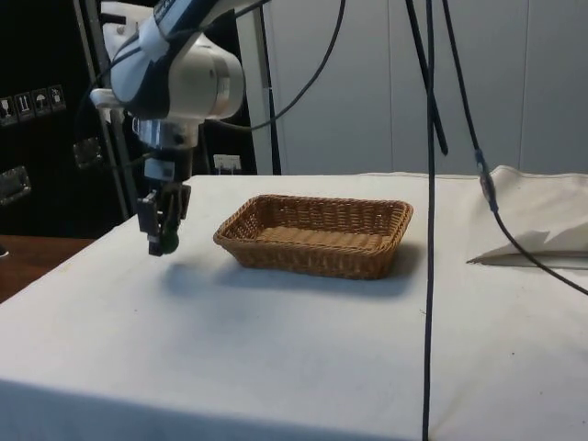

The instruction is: Pick up the ball and place it into the basket.

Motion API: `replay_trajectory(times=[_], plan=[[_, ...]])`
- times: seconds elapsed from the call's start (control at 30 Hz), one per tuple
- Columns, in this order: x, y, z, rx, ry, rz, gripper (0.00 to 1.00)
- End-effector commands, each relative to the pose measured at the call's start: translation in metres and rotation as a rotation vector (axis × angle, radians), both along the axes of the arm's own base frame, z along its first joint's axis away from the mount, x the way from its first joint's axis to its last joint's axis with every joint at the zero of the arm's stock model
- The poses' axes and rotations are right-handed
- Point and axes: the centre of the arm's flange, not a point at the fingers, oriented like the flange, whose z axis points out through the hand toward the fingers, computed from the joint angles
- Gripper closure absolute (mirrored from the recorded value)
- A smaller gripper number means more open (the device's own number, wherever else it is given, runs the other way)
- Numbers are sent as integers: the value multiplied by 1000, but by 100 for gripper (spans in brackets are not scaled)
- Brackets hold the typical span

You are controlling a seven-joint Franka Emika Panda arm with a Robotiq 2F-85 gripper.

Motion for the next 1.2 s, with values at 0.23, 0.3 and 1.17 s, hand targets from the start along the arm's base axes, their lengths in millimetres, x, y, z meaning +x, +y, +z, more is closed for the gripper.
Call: replay_trajectory(times=[0.23,0.3,1.17], plan=[[-16,-6,21,-4,5,1,100],[-22,-9,26,-6,8,0,100],[-80,-40,69,-28,36,14,100]])
